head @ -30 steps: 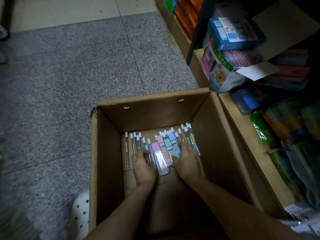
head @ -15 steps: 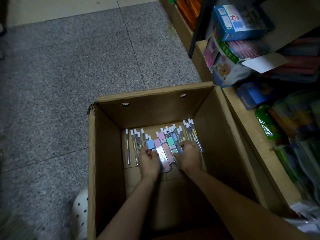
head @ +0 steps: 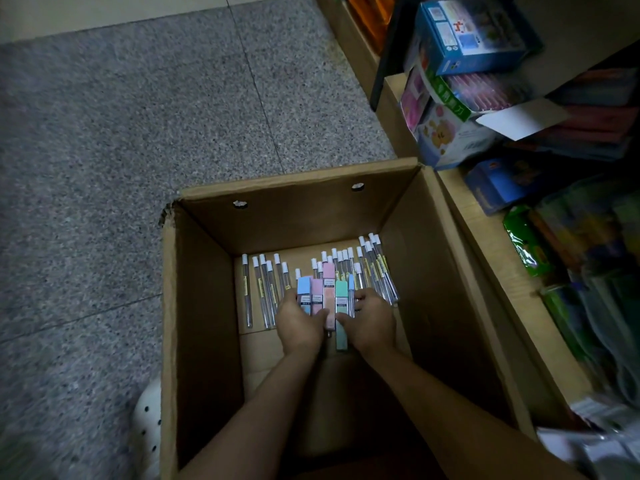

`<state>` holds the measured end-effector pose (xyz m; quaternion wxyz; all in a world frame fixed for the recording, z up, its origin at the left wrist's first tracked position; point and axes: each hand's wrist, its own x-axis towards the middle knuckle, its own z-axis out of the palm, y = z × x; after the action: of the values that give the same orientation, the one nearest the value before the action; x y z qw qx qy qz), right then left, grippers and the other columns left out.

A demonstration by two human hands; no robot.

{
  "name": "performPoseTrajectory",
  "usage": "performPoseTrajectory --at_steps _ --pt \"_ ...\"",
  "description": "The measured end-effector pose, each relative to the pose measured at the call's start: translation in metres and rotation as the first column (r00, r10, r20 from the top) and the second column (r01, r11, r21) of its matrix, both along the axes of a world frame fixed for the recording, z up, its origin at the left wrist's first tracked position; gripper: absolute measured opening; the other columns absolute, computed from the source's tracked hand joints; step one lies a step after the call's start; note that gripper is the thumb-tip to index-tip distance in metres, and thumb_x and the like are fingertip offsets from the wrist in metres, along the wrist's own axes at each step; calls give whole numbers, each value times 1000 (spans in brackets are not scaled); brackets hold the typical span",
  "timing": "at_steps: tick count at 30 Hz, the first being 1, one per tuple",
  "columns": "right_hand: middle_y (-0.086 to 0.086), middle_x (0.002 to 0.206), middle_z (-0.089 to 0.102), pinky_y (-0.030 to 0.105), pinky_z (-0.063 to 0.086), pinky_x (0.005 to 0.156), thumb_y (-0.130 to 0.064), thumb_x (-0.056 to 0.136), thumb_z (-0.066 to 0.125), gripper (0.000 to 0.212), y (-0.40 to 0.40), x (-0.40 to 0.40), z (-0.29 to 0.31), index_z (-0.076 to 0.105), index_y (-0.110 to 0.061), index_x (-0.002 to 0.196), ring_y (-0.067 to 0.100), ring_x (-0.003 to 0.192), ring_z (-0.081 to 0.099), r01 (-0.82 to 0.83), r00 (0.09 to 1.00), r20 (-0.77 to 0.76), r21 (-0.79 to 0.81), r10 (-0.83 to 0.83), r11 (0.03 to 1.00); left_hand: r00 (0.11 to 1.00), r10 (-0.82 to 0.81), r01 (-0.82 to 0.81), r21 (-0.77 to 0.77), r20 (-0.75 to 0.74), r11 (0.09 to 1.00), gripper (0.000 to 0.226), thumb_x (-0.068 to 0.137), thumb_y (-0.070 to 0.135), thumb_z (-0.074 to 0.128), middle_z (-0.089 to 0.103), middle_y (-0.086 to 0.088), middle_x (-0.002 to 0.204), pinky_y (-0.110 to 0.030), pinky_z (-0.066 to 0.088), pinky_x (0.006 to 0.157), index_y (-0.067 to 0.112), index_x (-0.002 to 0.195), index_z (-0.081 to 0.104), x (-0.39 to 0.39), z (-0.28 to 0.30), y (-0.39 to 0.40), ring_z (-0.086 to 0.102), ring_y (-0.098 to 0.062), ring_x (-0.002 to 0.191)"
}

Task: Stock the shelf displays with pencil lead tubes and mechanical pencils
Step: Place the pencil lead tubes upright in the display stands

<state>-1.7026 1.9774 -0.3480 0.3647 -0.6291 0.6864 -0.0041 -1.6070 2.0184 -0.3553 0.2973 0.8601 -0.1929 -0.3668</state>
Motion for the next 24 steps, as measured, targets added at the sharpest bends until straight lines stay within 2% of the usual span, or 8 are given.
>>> performPoseTrajectory --at_steps 3,6,10,12,15,20,22,24 --pt "10 120 66 35 53 89 -15 78 80 48 2 1 -2 58 -8 120 25 110 63 71 996 52 -2 -70 998 1000 -23 22 17 22 1000 43 78 10 78 67 -9 115 -32 50 82 11 118 62 3 -1 1 63 -25 106" --pt "13 122 64 37 53 91 -9 76 81 50 6 4 -4 57 -6 119 27 112 61 134 985 107 18 -135 991 998 -52 52 16 41 999 38 80 14 77 68 -9 111 -34 53 83 8 115 65 4 -2 3 63 -25 102" --pt "11 117 66 23 54 74 -5 73 83 50 10 2 -6 59 -6 117 24 106 65 211 959 184 55 -217 976 1000 -13 14 -23 27 1000 27 85 17 72 69 -7 102 -32 54 80 11 110 65 6 -1 8 65 -22 94" --pt "11 116 67 28 56 78 -4 72 82 51 12 -1 -4 59 -5 117 24 103 66 255 939 218 82 -267 964 999 -22 24 -41 46 999 26 87 18 70 70 -4 100 -27 49 77 13 112 65 9 0 10 64 -20 91" --pt "11 116 68 34 57 84 -5 73 82 52 15 -7 0 60 -5 121 24 102 67 332 900 248 148 -359 932 999 -41 43 -65 29 997 25 88 19 67 70 -4 99 -27 48 79 14 112 64 12 5 12 64 -20 92" --pt "14 114 68 26 55 67 0 73 81 50 17 -20 19 61 -5 119 25 97 68 434 763 346 354 -547 829 987 -64 54 -71 -149 996 21 90 20 66 67 0 93 -36 53 83 14 110 64 10 27 8 63 -20 90" --pt "15 114 68 35 58 77 1 72 81 51 17 -24 35 61 -5 119 27 98 68 440 716 399 379 -573 814 967 -74 50 -105 -245 993 21 90 17 66 69 -4 98 -40 53 89 14 111 63 12 45 4 65 -23 94" --pt "19 112 69 46 57 88 4 71 81 51 14 -26 60 61 -1 117 32 99 68 469 637 469 393 -611 791 952 -128 89 -149 -279 985 22 90 13 65 69 -12 106 -43 52 93 9 112 63 15 67 -3 65 -29 100"
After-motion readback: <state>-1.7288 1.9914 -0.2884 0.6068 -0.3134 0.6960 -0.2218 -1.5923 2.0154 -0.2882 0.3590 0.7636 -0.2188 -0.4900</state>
